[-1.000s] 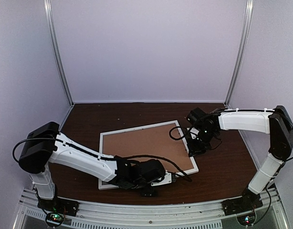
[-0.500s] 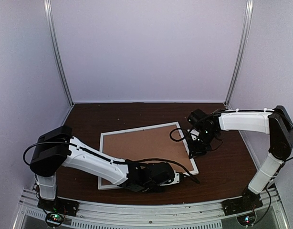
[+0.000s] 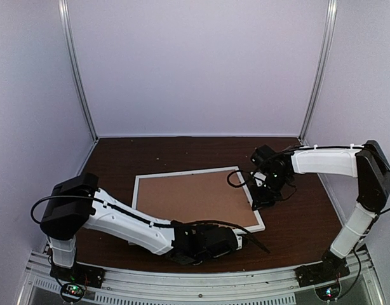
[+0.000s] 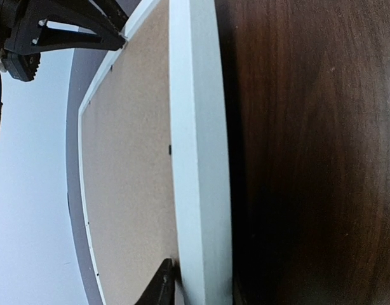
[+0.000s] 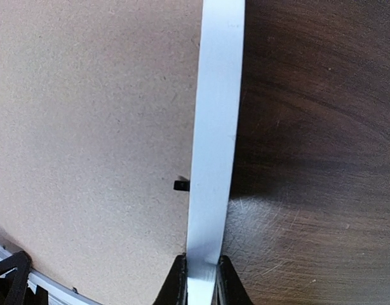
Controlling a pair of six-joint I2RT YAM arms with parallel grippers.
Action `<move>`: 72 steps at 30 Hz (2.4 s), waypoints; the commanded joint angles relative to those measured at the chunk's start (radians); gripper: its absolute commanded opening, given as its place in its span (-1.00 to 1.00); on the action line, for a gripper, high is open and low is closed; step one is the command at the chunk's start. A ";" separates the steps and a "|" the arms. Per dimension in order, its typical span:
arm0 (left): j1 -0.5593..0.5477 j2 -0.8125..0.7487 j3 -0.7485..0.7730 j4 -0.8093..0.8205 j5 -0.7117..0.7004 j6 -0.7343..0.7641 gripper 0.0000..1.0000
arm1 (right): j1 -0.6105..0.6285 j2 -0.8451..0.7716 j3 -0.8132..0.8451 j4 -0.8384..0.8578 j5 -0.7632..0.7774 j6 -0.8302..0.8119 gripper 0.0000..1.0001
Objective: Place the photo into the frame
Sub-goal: Pass from the right arm to the left, then turn over the photo frame.
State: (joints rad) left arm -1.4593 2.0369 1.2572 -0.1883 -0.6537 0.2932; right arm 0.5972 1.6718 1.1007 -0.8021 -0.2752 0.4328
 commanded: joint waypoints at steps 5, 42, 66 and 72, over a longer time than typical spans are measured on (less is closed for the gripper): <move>0.019 -0.020 0.019 -0.094 0.038 0.007 -0.70 | 0.012 -0.062 0.041 -0.075 -0.021 -0.043 -0.43; 0.113 -0.278 0.827 -0.665 -0.038 0.125 -1.00 | -0.258 -0.395 0.501 -0.434 0.121 -0.186 0.01; 0.482 -0.431 1.007 -1.073 0.599 -0.025 -1.00 | -0.186 -0.671 0.157 0.182 -0.429 -0.382 0.68; 0.517 -0.410 1.040 -1.119 0.754 -0.015 -1.00 | -0.080 -0.594 0.200 0.173 -0.492 -0.526 0.72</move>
State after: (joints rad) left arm -0.9585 1.6596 2.2353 -1.3918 -0.0357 0.2722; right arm 0.4538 1.0386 1.2594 -0.6769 -0.6807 0.0273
